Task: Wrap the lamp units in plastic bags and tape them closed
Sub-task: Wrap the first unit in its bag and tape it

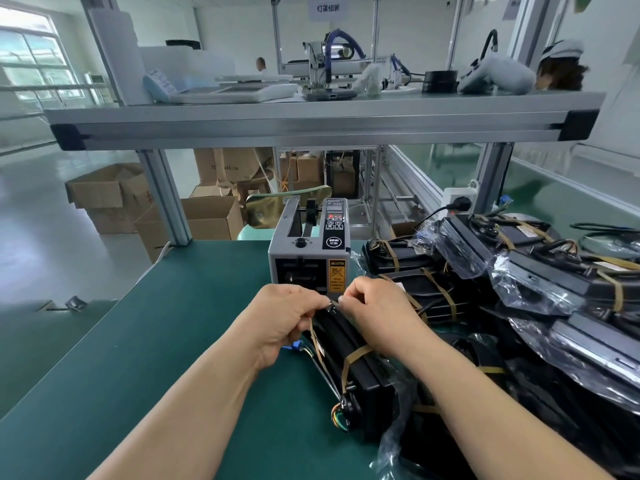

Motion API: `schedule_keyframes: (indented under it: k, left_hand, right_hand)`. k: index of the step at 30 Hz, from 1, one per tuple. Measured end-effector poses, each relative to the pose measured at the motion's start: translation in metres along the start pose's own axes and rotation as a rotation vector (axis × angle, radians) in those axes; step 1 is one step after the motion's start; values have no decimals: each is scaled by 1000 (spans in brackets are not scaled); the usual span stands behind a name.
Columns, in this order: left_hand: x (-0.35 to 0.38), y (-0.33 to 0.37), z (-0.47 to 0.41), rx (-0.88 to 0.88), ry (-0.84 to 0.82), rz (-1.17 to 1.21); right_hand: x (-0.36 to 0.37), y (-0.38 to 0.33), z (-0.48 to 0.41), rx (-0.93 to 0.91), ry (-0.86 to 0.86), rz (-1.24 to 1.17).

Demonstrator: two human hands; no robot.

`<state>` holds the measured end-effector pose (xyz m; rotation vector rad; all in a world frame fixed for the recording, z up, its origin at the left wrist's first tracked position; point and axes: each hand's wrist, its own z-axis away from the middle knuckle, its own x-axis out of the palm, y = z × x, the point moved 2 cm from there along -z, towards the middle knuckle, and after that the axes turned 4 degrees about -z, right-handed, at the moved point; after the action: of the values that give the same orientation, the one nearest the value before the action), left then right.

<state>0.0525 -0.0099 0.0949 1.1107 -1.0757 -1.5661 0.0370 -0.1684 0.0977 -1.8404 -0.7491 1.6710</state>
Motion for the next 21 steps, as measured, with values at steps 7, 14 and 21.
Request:
schedule_keyframes:
  k: [7,14,21]
  left_hand:
    - [2,1,-4,-20,28,-83]
    - [9,0,2,35,99,-48]
    - [11,-4,4,77,131,-89]
  right_hand:
    - [1,0,0,-8,0,30]
    - [2,0,2,-27,-9,12]
    - [3,-2,3,-35,-7,-4]
